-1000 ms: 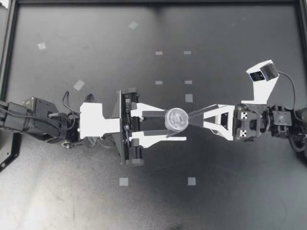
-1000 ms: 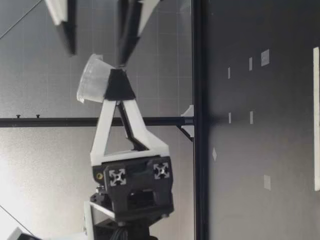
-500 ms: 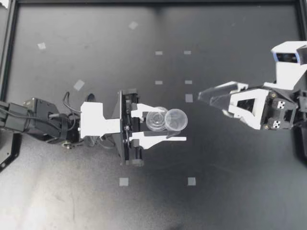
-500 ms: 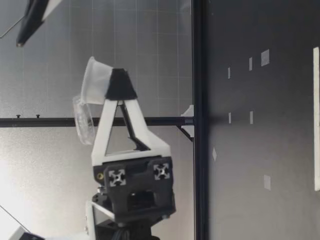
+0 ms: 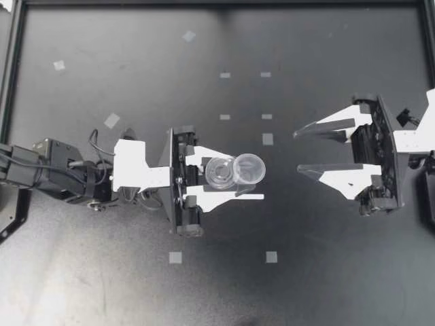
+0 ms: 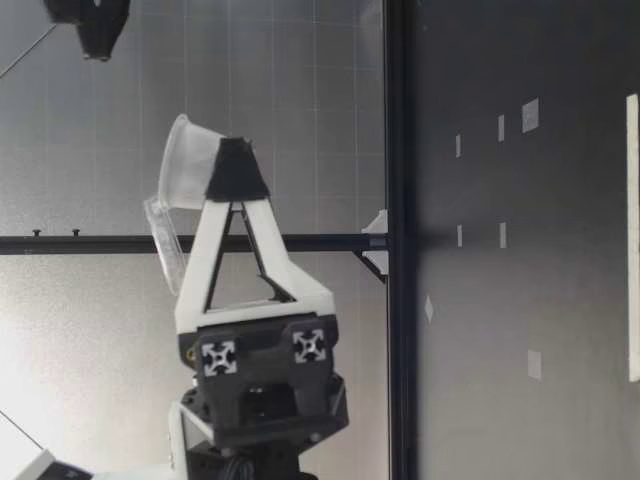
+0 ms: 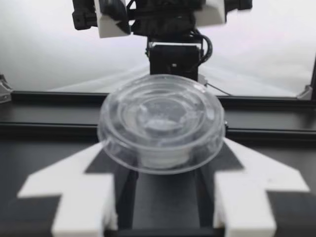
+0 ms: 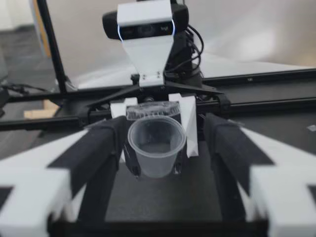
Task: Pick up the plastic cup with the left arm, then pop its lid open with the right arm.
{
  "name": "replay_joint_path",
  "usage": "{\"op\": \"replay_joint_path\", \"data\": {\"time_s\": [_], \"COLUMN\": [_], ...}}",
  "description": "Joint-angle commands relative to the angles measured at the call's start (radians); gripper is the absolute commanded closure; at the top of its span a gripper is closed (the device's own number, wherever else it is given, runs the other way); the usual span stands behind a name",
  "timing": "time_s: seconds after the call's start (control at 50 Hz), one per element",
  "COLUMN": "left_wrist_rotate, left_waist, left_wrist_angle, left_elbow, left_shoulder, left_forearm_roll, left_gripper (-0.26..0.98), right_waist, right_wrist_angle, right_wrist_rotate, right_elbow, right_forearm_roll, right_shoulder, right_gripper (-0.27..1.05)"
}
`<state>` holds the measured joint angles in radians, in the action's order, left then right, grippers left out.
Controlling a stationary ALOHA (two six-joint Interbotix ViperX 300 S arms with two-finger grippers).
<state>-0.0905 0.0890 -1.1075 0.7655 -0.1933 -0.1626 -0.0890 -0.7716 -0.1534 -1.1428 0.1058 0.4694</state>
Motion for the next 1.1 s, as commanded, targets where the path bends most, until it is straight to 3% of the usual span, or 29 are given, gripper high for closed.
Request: {"op": "replay_joint_path", "data": {"time_s": [0.0,1.08], "left_wrist_rotate": [0.002,-0.002], "left_waist": [-0.002,-0.002], "left_wrist_angle": [-0.008,-0.006], "left_elbow": [-0.017,-0.017], "left_shoulder": [0.032,0.025], "left_forearm_roll": [0.003,0.003], "left_gripper": [0.72,0.72], "right_waist": [-0.005,-0.003], "right_wrist_angle": [-0.002,0.002], "right_wrist_rotate": [0.008,0.006], "right_elbow": [0.009,-0.008], "right_forearm_roll": [-0.002,-0.002], "right_shoulder": [0.000,-0.012], "right_gripper": [0.14,0.14]}}
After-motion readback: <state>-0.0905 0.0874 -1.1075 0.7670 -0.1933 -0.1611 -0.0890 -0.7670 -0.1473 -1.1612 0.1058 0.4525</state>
